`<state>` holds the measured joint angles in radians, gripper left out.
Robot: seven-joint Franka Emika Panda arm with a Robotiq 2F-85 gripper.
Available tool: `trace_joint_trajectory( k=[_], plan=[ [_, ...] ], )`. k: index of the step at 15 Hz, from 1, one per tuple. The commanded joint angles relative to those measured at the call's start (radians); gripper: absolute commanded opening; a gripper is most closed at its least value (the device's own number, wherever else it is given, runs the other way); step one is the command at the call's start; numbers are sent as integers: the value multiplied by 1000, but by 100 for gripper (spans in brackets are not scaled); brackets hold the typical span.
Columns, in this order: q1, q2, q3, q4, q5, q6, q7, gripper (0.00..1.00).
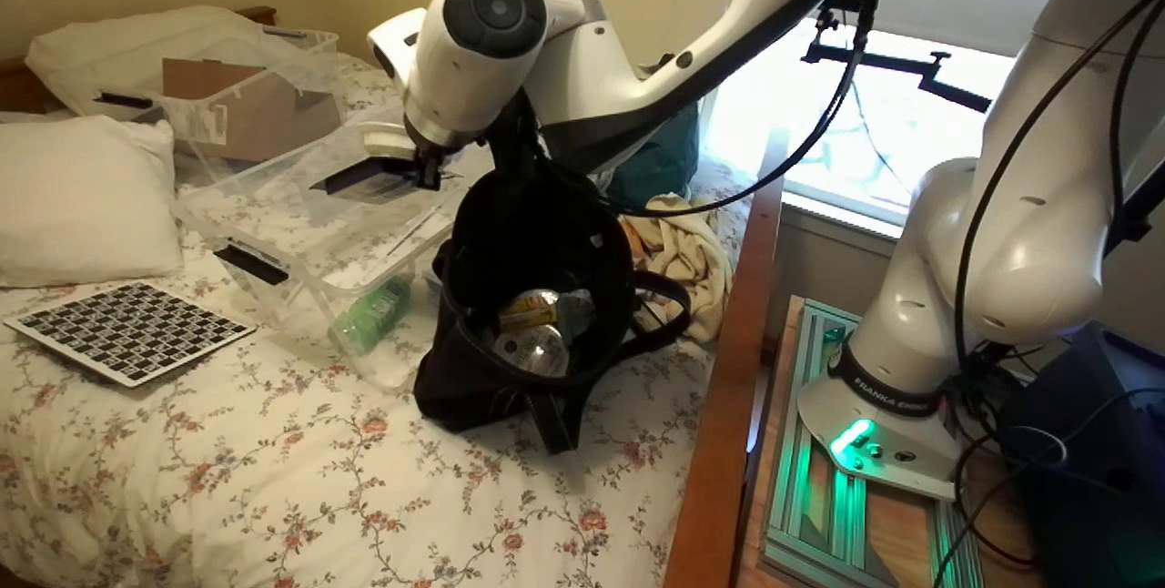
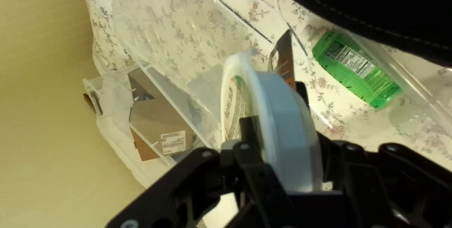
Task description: Take some items out of the bag and put them into the plastic box
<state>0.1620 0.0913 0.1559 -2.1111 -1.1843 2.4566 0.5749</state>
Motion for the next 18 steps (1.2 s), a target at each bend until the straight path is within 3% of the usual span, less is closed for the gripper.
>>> trace_joint_trajectory(
  k=[1,2,4,9,14,18],
  plan=[
    [-1,65,-2,79,59,25,-107,25],
    [0,76,-2,88,76,25,-130,57],
    [3,91,-3,103,99,22,-166,63],
    [8,96,-5,126,139,14,-222,98],
    [13,63,4,103,206,-5,-263,100],
    [8,18,17,59,412,0,-364,100]
  ],
)
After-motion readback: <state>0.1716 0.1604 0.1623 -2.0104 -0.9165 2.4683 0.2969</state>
